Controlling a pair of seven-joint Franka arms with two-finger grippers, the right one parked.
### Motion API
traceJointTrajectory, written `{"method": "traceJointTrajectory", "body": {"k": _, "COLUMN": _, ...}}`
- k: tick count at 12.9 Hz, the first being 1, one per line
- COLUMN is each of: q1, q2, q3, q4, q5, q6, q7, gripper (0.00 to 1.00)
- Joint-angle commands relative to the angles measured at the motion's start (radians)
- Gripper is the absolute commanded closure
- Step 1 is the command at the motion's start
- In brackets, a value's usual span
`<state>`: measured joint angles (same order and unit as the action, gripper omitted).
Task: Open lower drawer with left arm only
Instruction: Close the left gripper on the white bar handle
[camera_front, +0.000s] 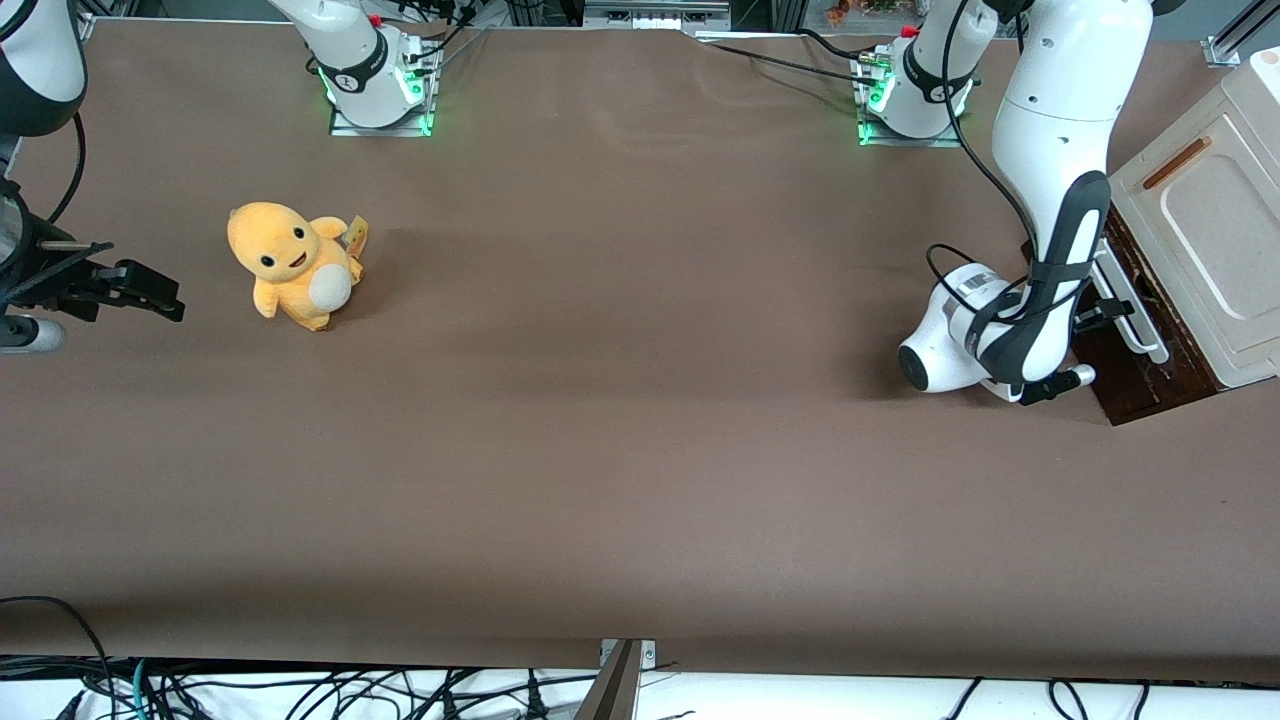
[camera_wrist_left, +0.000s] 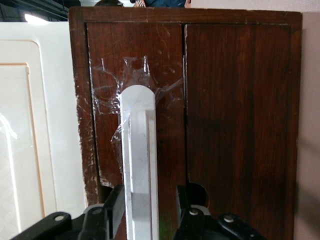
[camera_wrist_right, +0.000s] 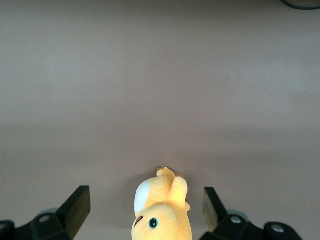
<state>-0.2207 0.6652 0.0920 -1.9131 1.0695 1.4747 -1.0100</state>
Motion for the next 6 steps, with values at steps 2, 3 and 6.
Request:
{"method": "traceJointTrajectory", "body": {"k": 2, "q1": 0.014, "q2": -0.016, "q3": -0.006, "q4": -0.026, "q5": 0.024, "q6": 0.012, "q7": -0.009, "gripper": 0.58}}
{"method": "traceJointTrajectory", "body": {"k": 3, "q1": 0.014, "q2": -0.018, "q3": -0.008, "q4": -0.026, "q5": 0.024, "q6": 0.012, "q7": -0.007, "gripper": 0.58}}
{"method": "traceJointTrajectory", "body": {"k": 6, "q1": 0.015, "q2": -0.025, "q3": -0.006, "q4": -0.029, "q5": 0.024, "q6": 0.012, "q7": 0.001, "gripper": 0.58}}
